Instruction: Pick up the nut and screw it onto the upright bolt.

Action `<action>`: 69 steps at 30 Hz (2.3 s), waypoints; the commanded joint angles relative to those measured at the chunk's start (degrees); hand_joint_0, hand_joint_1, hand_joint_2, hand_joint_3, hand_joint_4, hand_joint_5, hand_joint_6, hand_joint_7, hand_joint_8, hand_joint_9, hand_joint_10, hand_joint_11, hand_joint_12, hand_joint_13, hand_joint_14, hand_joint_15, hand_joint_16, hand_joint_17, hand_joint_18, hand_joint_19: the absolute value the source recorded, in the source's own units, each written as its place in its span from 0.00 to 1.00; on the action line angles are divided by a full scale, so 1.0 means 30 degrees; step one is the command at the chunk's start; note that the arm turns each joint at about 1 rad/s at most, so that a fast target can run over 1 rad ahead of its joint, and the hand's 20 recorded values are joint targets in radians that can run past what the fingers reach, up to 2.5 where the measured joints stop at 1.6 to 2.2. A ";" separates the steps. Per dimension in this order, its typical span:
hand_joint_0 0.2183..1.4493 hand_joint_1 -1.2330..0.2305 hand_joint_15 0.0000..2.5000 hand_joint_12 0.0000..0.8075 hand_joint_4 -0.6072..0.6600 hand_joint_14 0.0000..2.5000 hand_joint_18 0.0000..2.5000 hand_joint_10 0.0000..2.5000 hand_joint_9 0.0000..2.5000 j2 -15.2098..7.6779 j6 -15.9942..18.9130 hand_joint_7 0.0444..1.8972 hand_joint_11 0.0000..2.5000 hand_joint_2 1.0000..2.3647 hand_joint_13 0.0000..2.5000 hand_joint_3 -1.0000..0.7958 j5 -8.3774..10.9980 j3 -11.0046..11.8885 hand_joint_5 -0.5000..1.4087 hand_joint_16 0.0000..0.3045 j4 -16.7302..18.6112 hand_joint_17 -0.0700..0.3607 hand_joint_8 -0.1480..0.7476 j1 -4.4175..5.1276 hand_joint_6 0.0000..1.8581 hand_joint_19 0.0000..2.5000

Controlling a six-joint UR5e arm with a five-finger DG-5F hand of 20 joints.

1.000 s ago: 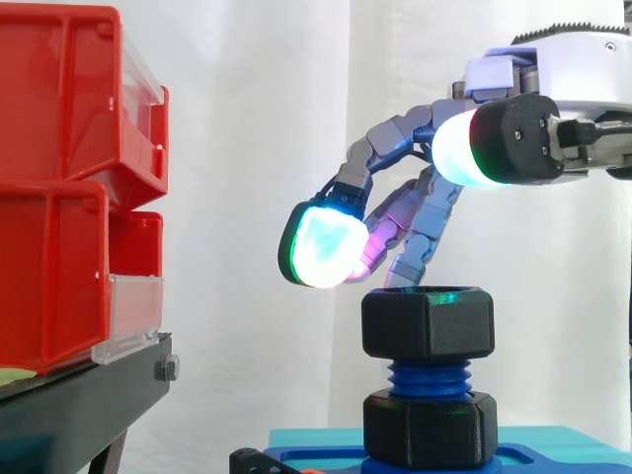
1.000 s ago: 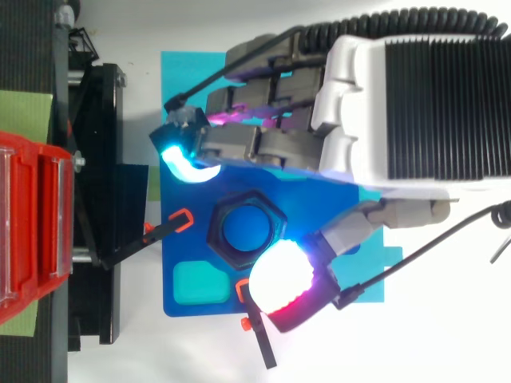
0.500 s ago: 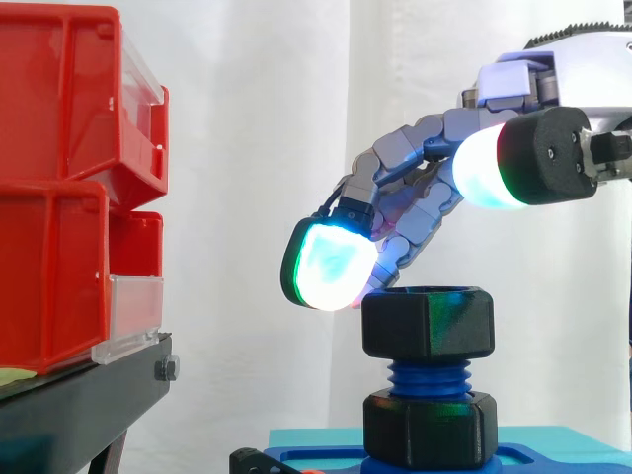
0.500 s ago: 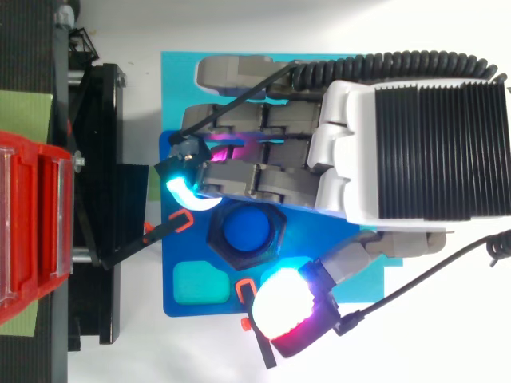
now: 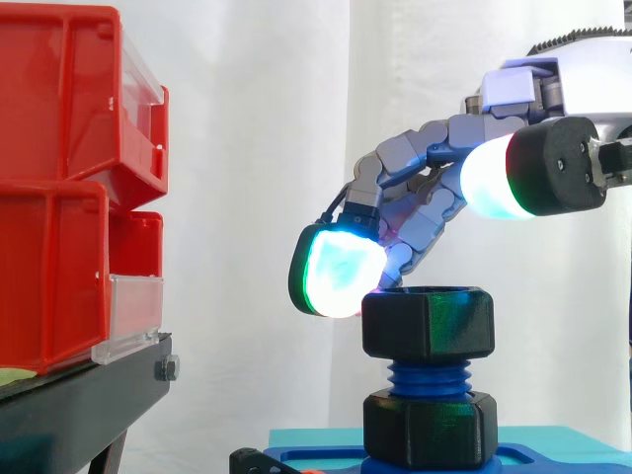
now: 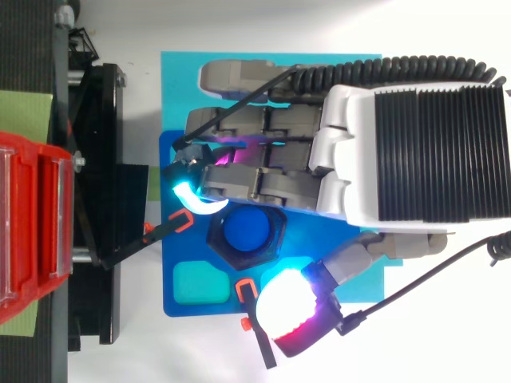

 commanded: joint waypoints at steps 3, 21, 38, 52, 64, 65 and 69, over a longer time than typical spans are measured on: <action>0.22 0.71 0.00 0.31 0.67 0.00 0.01 0.00 0.22 0.0007 -0.0022 0.57 0.00 0.00 0.17 0.28 -0.0045 0.0000 0.24 0.10 -0.0068 0.31 0.39 0.0000 0.27 0.00; 0.24 0.67 0.00 0.23 0.57 0.00 0.15 0.00 0.35 0.0007 -0.0051 0.78 0.00 0.00 0.28 0.28 -0.0074 0.0000 0.27 0.07 -0.0420 0.28 0.42 -0.0586 0.32 0.00; 0.25 0.67 0.00 0.18 0.63 0.00 0.25 0.00 0.47 0.0007 -0.0051 0.74 0.00 0.00 0.36 0.28 -0.0572 0.0000 0.27 0.06 -0.0888 0.26 0.43 -0.1289 0.27 0.07; 0.23 0.69 0.00 0.24 0.61 0.00 0.16 0.00 0.34 0.0007 -0.0959 0.36 0.00 0.00 0.27 0.28 -0.1187 0.0527 0.19 0.08 -0.0478 0.29 0.40 -0.1846 0.27 0.04; 0.23 0.71 0.00 0.28 0.63 0.00 0.07 0.00 0.30 -0.0023 -0.1252 0.38 0.00 0.00 0.21 0.28 -0.0894 0.0527 0.21 0.08 0.0078 0.29 0.39 -0.1055 0.27 0.00; 0.23 0.71 0.00 0.28 0.62 0.00 0.05 0.00 0.29 0.0007 -0.1252 0.38 0.00 0.00 0.20 0.28 -0.0836 0.0527 0.21 0.08 0.0049 0.30 0.39 -0.0879 0.27 0.00; 0.23 0.71 0.00 0.29 0.63 0.00 0.04 0.00 0.28 0.0007 -0.1194 0.39 0.00 0.00 0.19 0.28 -0.0689 0.0527 0.21 0.08 0.0078 0.30 0.39 -0.0469 0.27 0.00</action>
